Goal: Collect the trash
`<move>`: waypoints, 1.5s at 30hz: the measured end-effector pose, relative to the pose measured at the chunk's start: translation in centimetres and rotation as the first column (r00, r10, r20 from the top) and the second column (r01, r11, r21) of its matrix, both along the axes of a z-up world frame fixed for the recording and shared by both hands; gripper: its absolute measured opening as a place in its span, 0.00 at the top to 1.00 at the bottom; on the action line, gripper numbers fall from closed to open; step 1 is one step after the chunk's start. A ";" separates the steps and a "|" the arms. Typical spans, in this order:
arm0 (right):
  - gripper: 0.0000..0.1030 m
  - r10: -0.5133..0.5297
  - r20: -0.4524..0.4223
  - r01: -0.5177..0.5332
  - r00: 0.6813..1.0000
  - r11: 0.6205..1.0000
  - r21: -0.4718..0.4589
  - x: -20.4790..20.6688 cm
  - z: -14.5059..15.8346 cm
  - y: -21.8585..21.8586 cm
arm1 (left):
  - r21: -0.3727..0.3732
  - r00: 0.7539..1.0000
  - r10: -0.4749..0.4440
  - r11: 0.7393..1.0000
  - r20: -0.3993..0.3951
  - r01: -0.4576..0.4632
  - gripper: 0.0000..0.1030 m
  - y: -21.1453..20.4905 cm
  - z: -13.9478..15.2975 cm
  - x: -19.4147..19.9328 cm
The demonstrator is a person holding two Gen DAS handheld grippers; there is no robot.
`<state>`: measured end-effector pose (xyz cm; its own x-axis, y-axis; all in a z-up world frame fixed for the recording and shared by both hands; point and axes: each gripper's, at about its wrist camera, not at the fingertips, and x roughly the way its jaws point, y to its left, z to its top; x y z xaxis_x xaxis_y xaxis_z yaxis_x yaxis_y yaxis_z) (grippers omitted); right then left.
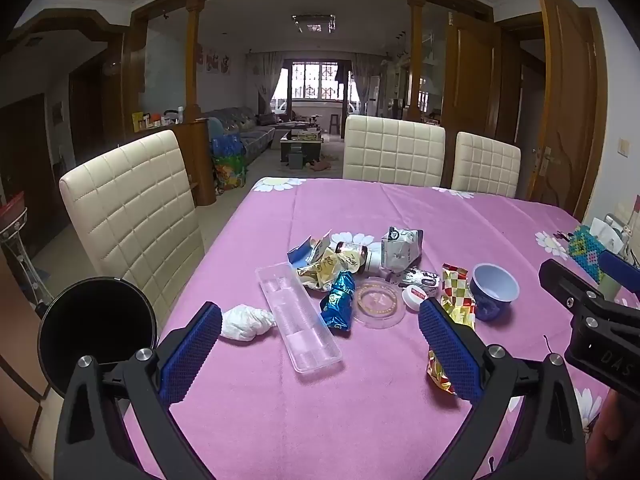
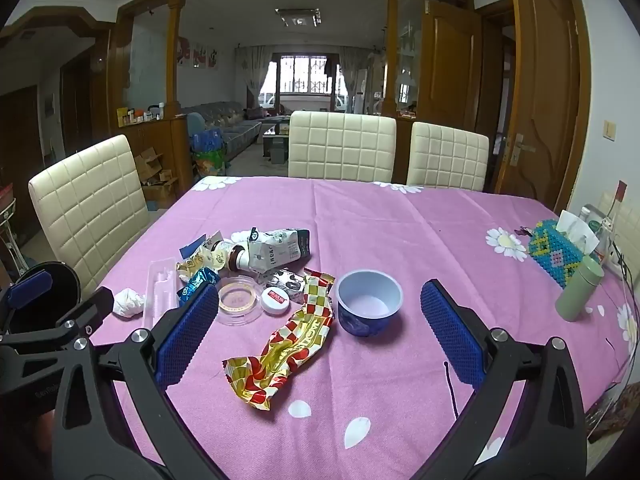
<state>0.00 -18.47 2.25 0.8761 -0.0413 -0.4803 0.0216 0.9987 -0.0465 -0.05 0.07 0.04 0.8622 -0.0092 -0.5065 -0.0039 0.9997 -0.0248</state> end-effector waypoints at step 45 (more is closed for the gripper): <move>0.03 0.001 -0.002 -0.001 1.000 1.000 0.002 0.0 -0.1 -0.1 | -0.009 1.000 0.006 1.000 0.004 -0.006 0.07 0.3 0.4 -0.1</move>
<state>0.05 -18.57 2.18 0.8754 -0.0392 -0.4817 0.0203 0.9988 -0.0445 -0.12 0.37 0.41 0.8645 -0.0087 -0.5026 -0.0098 0.9994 -0.0342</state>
